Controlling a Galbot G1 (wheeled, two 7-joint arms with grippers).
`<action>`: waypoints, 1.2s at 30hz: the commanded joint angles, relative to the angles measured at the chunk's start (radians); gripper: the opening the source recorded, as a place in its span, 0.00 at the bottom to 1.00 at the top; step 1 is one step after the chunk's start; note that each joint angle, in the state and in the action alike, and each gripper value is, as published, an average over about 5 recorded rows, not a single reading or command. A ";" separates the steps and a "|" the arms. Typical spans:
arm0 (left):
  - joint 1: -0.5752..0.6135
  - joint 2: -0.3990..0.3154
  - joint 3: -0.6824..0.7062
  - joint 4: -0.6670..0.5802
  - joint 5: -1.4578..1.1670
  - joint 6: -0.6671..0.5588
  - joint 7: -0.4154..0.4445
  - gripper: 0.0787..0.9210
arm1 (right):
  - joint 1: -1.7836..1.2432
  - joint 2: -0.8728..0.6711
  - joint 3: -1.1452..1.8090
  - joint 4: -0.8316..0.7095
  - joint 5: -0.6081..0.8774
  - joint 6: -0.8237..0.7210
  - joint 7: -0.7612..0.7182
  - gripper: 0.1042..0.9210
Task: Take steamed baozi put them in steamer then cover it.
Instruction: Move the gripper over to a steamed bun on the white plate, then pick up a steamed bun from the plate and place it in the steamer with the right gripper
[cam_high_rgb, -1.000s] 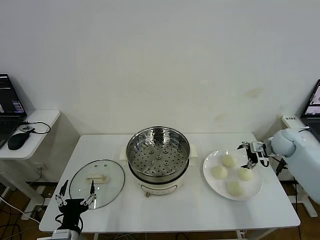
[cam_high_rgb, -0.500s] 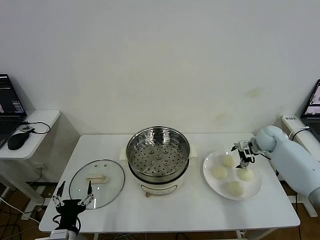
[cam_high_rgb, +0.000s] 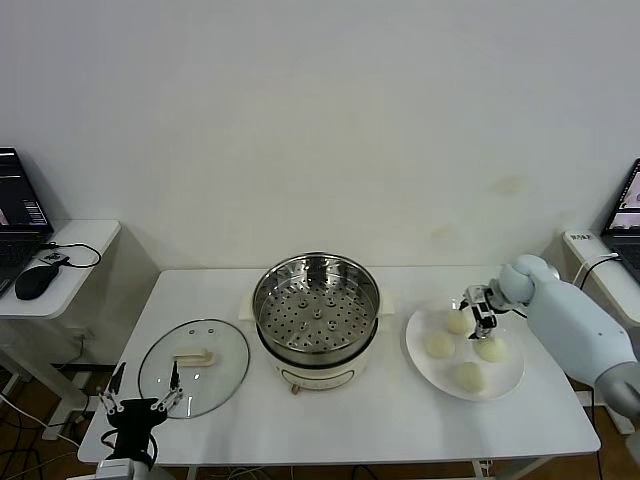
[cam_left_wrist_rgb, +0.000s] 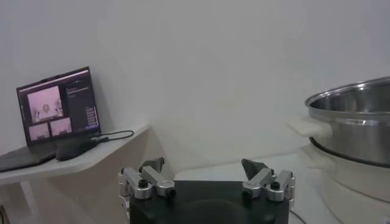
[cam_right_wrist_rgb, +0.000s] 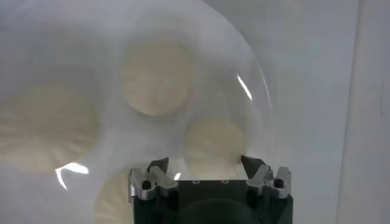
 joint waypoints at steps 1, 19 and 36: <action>0.001 0.000 -0.001 -0.001 0.001 -0.001 0.000 0.88 | 0.009 0.023 -0.009 -0.033 -0.012 0.001 0.002 0.75; 0.001 -0.005 -0.001 -0.001 0.004 -0.008 -0.006 0.88 | -0.002 -0.023 -0.017 0.037 0.014 -0.001 -0.008 0.55; -0.004 0.003 0.013 -0.006 0.005 -0.006 -0.005 0.88 | 0.186 -0.303 -0.159 0.382 0.302 -0.075 -0.035 0.55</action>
